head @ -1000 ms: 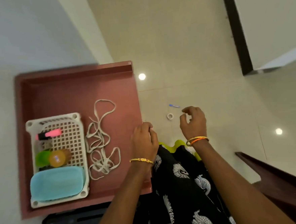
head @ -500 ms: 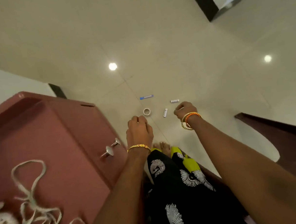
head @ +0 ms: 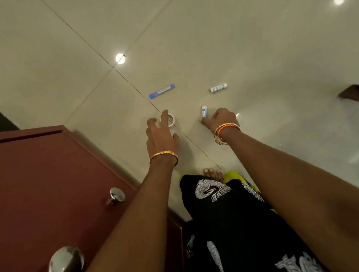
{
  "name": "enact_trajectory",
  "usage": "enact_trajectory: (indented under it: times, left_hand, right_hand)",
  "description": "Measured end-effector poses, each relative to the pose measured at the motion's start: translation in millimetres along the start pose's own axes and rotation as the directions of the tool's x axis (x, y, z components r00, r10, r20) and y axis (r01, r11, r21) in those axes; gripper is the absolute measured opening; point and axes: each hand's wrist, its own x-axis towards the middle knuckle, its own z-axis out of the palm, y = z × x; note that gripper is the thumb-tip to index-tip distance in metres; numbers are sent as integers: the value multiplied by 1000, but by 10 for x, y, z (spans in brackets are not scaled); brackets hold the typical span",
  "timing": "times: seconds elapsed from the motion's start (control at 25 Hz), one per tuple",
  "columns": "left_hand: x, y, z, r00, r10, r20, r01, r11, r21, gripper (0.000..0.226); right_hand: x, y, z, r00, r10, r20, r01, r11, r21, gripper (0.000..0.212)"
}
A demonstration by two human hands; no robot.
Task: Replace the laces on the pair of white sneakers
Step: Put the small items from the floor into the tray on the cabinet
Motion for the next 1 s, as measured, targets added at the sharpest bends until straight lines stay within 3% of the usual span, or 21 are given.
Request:
enact_trajectory:
  times: [0.08,0.16,0.36,0.6,0.84,1.0]
  left_hand:
    - [127,-44,101,999,38,-8,-37,996,75,72]
    - [220,-79,146,998,58,-33,-54,994,91,68]
    - [119,-52,-72,991,-57,-124,29,976,-215,46]
    - [-568,157,-967,957,-169,-235,73,927,-368,43]
    - [-1561,335,-2204,853,-290,-435,-5,827,-562,43]
    - [-2273,183,-2776,776,-383,-501,-37,765,-642,40]
  right_hand:
    - [31,26,65,998,-34,-56,30,998,-62,46]
    - [9,27,77,994,-79,-72,74,995,-67,33]
    - [-217,-61,-49,987,-121,-101,120,993,-25,17]
    - [-1022,-650,-565,957,-281,-72,287,952,103,31]
    - [-2277,-1392,-1273,791,-566,-232,608,771,190,16]
    - [-3026,-1682,-1496,685,-706,-181,723,628,288,10]
